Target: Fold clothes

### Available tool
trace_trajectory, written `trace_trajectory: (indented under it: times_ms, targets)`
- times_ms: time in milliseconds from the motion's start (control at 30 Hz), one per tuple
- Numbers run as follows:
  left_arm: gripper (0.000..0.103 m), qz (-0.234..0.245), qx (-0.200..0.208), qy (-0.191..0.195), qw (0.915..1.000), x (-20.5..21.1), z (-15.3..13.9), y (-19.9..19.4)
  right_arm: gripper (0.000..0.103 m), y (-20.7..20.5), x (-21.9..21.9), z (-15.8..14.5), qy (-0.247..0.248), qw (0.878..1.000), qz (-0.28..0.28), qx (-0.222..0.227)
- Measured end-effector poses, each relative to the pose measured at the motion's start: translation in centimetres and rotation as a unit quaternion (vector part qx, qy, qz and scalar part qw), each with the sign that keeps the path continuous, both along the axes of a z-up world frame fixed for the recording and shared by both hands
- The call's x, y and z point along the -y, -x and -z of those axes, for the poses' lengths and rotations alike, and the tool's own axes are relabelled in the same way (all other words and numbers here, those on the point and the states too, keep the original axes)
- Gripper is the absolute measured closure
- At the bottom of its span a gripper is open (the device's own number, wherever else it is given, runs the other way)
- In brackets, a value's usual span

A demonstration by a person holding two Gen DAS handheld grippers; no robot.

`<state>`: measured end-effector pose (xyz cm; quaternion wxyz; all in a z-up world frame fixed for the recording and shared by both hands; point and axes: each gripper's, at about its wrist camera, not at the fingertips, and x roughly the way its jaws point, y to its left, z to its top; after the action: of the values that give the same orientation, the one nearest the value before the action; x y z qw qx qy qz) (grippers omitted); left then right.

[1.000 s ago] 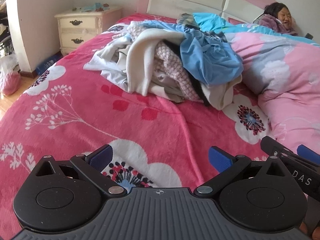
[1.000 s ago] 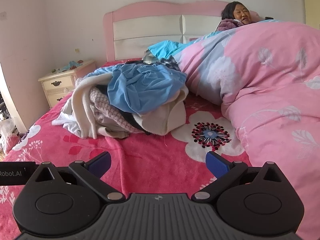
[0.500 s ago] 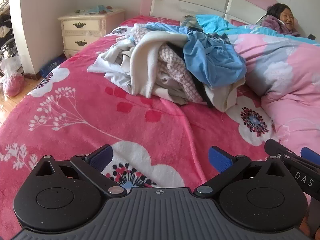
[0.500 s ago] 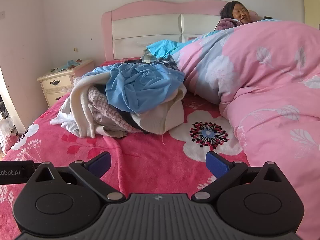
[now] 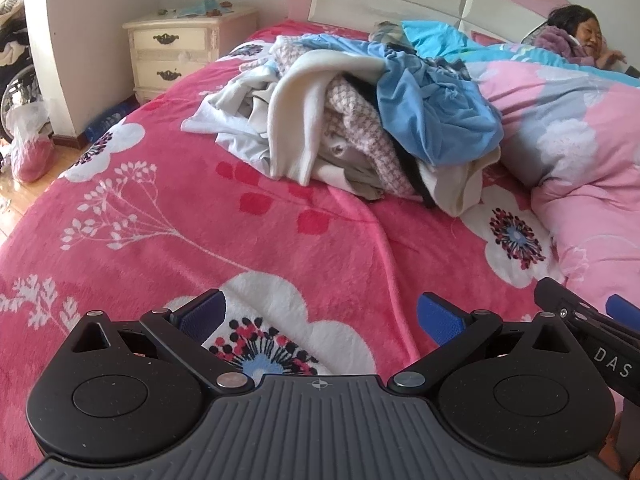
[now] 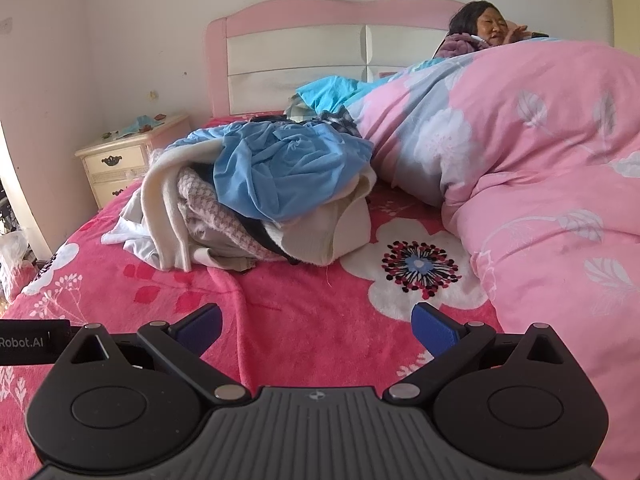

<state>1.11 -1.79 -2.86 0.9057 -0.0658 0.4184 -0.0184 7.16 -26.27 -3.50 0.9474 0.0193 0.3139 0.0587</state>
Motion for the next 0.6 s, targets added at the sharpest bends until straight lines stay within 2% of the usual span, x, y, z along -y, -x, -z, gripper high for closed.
trace_trajectory:
  times_ms: [600]
  targets:
    - [0.000, -0.001, 0.006, -0.002, 1.0000, -0.15, -0.14, 0.13, 0.000, -0.25, 0.09, -0.37, 0.007, 1.000, -0.007, 0.013]
